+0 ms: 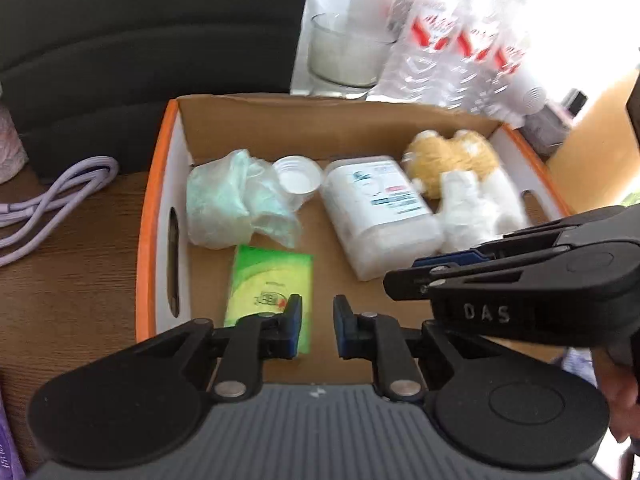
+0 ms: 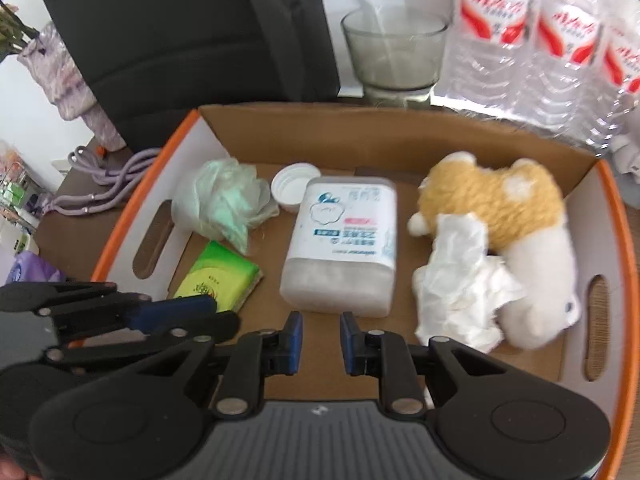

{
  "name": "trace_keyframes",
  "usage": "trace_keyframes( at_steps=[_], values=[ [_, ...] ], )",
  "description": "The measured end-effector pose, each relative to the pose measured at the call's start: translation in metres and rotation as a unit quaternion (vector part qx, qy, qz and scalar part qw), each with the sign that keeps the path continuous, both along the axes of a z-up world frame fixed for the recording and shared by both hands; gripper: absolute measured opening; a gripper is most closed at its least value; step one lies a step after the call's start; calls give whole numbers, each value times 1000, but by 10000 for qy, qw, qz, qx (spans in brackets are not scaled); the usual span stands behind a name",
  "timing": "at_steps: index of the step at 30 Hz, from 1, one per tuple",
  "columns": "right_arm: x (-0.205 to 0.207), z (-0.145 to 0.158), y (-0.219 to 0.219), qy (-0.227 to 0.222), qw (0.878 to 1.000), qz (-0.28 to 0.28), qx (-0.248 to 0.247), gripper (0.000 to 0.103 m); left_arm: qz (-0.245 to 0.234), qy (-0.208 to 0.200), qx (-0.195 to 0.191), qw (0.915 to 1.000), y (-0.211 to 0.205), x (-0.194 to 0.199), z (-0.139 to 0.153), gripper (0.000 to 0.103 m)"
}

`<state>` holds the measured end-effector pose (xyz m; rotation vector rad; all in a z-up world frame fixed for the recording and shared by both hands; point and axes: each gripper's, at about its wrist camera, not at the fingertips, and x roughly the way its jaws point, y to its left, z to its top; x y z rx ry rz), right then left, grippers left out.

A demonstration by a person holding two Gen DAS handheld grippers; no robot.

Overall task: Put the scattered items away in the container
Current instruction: 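Carry tub and tissue pack into the box and open both tools, then pull both tools back from the box toward the table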

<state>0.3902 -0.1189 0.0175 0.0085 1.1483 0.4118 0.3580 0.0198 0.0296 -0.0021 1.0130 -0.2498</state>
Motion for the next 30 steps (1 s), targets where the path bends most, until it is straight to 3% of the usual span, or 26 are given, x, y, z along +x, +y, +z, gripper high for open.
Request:
trace_keyframes(
  at_steps=[11,17,19,21,22,23,25,27,28,30],
  values=[
    [10,-10,7,-405,9991,-107,98,20,723,-111,-95,9973,12,12,1,20],
    [-3,26,-6,-564,9979,-166,261,24,920,-468,-108,9946,17,-5,38,42],
    [-9,44,-15,-662,9970,-316,234,25,1011,-600,-118,9930,19,-14,53,55],
    [-17,61,-26,-780,9957,-485,90,31,1192,-887,21,9889,17,-27,67,70],
    [-23,69,-32,-850,9949,-540,-1,42,1274,-1125,214,9852,15,-37,74,78],
    [-30,77,-39,-934,9937,-614,-59,51,1287,-1369,424,9813,12,-48,80,81],
    [-44,88,-56,-1074,9911,-774,-143,59,1242,-1738,671,9746,4,-67,89,88],
    [-59,95,-68,-1165,9887,-922,-194,63,1246,-2026,631,9692,1,-86,97,95],
    [-68,97,-74,-1230,9873,-990,-170,69,1275,-2201,550,9655,1,-97,100,101],
    [-91,99,-86,-1494,9823,-1134,-42,81,1300,-2535,426,9576,-2,-120,104,103]
  ],
)
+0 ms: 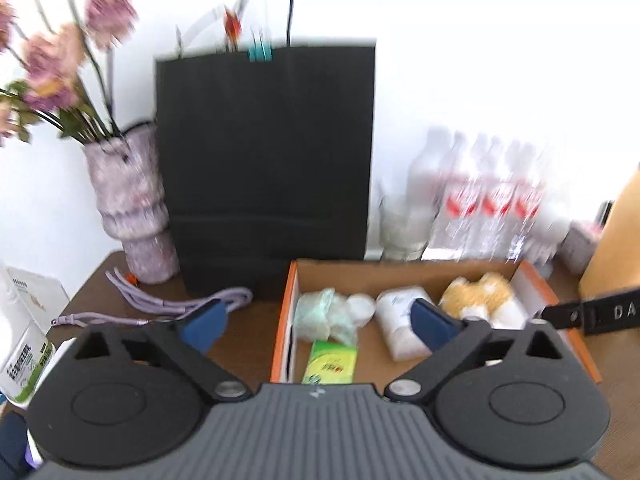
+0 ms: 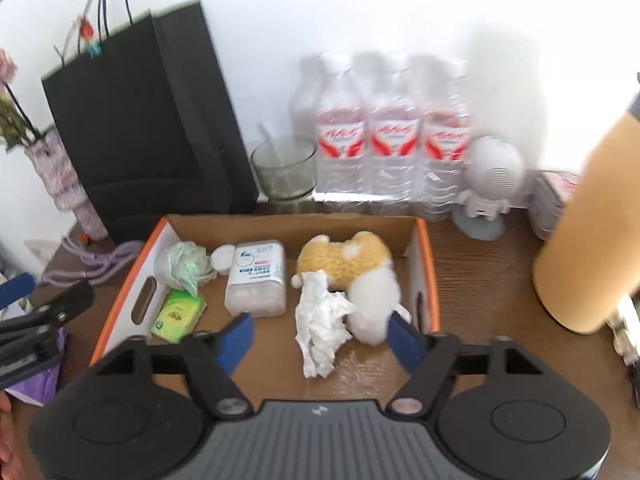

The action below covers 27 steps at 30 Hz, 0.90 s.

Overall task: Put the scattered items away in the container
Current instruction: 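Pull both tools back from the box toward the table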

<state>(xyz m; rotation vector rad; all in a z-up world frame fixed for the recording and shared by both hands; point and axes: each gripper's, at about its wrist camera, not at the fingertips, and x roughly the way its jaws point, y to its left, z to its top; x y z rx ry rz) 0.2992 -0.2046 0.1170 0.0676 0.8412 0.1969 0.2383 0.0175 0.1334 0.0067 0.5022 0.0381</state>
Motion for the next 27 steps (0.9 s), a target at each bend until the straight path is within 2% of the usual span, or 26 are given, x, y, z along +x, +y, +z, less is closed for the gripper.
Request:
trace_keyframes(
  at_steps=[2,5,8,12,17,19,21,23,24,27],
  values=[
    [-27,0,-7,-504,9986,-15,165,87,-87,-181,-43,9998,-5,-21,1,103],
    [-65,-5,-9,-1176,9922,46,399,90,-199,-219,-153,9994,-12,-44,-1,103],
    [-95,-8,-11,-1690,9845,158,441,90,-275,-318,-123,9990,-18,-69,0,103],
    [-128,-1,-15,-2158,9750,135,509,90,-353,-579,-29,9977,-26,-102,6,103],
    [-179,1,-24,-2439,9683,12,540,92,-390,-897,-187,9950,-27,-163,-2,103],
    [-209,-11,-30,-2390,9699,-94,455,92,-419,-894,-252,9948,-25,-194,-19,103],
    [-246,-30,-37,-2373,9703,-179,440,92,-333,-886,-93,9955,-20,-229,-46,103],
    [-288,-52,-46,-2371,9703,-142,452,92,-158,-762,207,9968,-15,-261,-76,103],
    [-309,-63,-50,-2394,9698,-83,456,92,-217,-643,294,9973,-12,-273,-91,103],
    [-339,-90,-54,-2048,9773,92,542,92,-582,-11,263,9980,-6,-282,-117,103]
  ],
)
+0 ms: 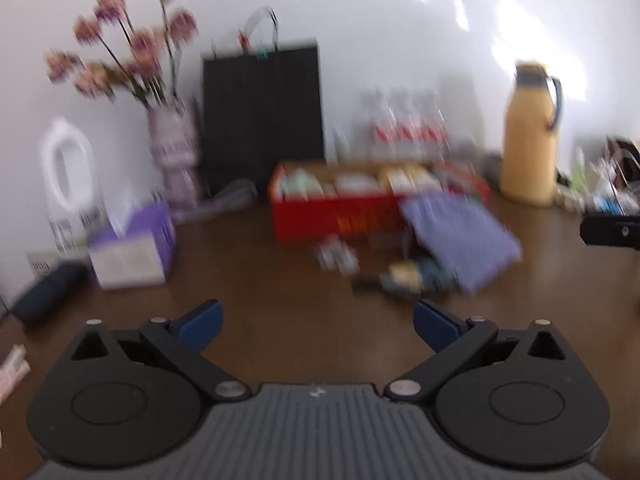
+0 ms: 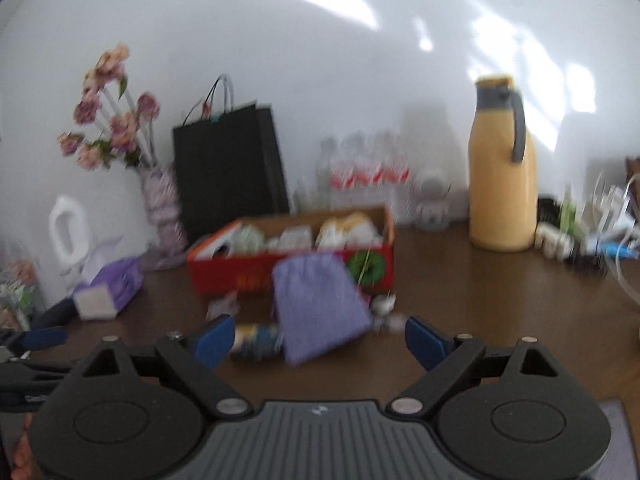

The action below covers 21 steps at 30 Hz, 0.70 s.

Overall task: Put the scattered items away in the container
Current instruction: 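Pull both tools back from the box toward the table, then grasp the snack wrapper beside the purple pouch with the right tool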

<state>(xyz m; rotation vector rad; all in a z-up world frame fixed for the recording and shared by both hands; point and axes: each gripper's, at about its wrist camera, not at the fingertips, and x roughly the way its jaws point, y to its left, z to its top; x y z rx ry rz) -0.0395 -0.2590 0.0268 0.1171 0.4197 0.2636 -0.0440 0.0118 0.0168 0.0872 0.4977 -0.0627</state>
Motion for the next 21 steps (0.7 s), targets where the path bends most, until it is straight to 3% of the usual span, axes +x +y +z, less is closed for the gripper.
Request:
trace_keyframes(
  at_steps=[3,10,13,17,21],
  values=[
    [7,-9,9,191,9994,172,-221,91,-229,30,51,9997,-2,14,-2,103],
    [61,-16,51,435,9949,791,-442,85,20,47,-39,10000,20,72,10,103],
    [90,-27,70,703,9911,1044,-436,73,-41,81,66,9999,29,91,8,89],
    [125,-34,104,859,9865,1178,-742,69,-581,327,228,9975,37,115,5,84],
    [149,-42,126,1016,9811,1212,-1114,60,-1488,502,426,9867,35,135,0,72]
  ],
)
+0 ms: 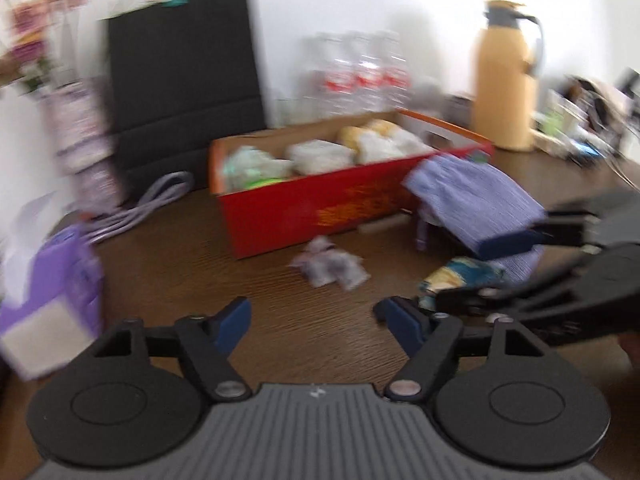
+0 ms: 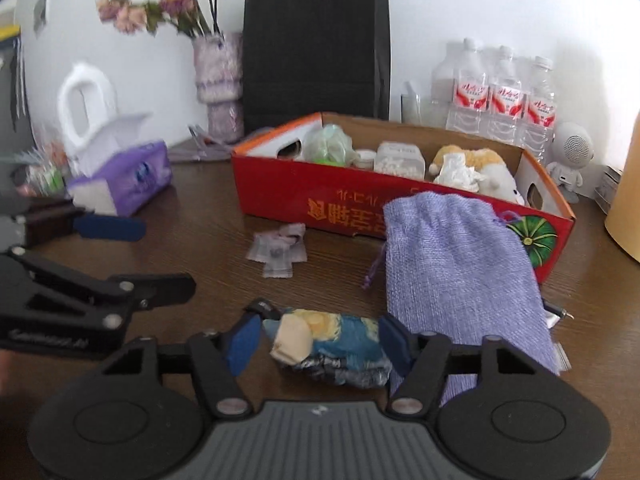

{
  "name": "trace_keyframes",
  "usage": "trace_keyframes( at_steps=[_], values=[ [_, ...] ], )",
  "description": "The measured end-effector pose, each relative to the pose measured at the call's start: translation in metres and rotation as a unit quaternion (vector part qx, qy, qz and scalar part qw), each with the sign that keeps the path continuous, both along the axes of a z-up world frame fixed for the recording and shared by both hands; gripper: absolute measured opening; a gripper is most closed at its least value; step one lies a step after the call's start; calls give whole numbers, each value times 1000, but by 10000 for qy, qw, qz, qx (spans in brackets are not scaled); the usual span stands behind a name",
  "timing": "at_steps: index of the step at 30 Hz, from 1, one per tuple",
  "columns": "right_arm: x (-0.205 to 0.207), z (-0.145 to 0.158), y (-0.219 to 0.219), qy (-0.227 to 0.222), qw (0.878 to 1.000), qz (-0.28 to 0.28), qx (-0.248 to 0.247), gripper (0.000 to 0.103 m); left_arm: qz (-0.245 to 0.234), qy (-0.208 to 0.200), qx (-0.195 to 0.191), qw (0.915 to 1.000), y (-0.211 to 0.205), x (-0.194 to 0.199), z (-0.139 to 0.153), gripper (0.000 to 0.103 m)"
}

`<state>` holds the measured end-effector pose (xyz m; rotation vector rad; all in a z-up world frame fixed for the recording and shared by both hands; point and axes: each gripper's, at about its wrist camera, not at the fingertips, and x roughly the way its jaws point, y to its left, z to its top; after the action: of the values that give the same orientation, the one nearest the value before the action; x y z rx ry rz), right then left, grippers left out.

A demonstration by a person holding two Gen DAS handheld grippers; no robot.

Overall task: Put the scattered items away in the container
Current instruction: 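Grasp the snack wrapper beside the purple pouch with the right tool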

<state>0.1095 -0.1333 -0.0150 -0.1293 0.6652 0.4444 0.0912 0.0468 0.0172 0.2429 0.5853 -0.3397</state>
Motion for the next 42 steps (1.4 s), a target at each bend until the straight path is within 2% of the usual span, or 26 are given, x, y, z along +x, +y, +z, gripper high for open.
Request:
trace_keyframes(
  at_steps=[1,2,4,5,6,10,12,13,15,16,17,18,21,23,26,28,30,32,34,36,38,39,41,42],
  values=[
    [4,-4,1,132,9999,-36,-69,52,-211,62,46,9997,-3,5,-2,66],
    [6,-5,-2,206,9998,-54,-25,52,-396,126,92,9991,-7,10,-5,64],
    [4,-4,-11,273,9994,-88,171,47,-724,248,155,9969,-17,19,-11,50],
    [3,-3,-16,319,9990,-141,268,44,-852,327,167,9957,-21,25,-14,47],
    [3,-2,-21,365,9984,-220,359,42,-962,381,134,9945,-25,29,-17,46],
    [5,-1,-48,697,9911,-397,1061,22,-1316,645,-188,9890,-33,36,-21,46],
    [8,-2,-58,782,9875,-502,1271,20,-1316,768,-282,9879,-36,36,-24,45],
    [10,-4,-61,825,9862,-540,1328,20,-1315,804,-265,9877,-38,35,-24,40],
    [12,-4,-63,825,9859,-549,1346,20,-1225,825,-183,9889,-43,33,-26,28],
    [12,-4,-63,810,9866,-541,1313,20,-1174,842,-195,9893,-44,32,-25,16],
    [12,-4,-61,787,9876,-528,1255,20,-1139,880,-238,9893,-45,29,-24,12],
    [10,-3,-59,753,9890,-516,1164,19,-1073,909,-289,9896,-45,27,-24,12],
    [-3,5,-46,547,9959,-327,641,4,-673,865,-362,9933,-47,14,-24,12],
    [-17,10,-38,368,9984,-247,344,3,-333,817,-497,9949,-46,1,-21,12],
    [-40,18,-40,296,9987,-153,383,3,91,823,-905,9925,-42,-19,-14,12],
    [-54,22,-42,402,9985,35,376,3,338,892,-1148,9888,-39,-30,-12,12],
    [-65,22,-43,542,9980,172,280,4,565,1065,-1293,9842,-38,-38,-13,12],
    [-73,19,-46,694,9974,119,149,15,725,1216,-1223,9823,-42,-44,-15,12],
    [-78,21,-58,822,9957,11,420,16,779,1292,-1077,9827,-48,-48,-17,12],
    [-81,28,-71,840,9940,-139,688,27,770,1342,-974,9831,-54,-50,-15,12],
    [-84,31,-77,738,9947,-412,584,42,764,1376,-912,9833,-57,-52,-15,12],
    [-84,31,-78,737,9945,-528,521,45,760,1380,-895,9834,-57,-53,-14,12],
    [-83,29,-79,803,9930,-664,554,58,739,1377,-910,9835,-58,-56,-14,12],
    [-82,26,-79,821,9925,-696,584,61,731,1366,-919,9836,-58,-57,-13,12]
  ],
)
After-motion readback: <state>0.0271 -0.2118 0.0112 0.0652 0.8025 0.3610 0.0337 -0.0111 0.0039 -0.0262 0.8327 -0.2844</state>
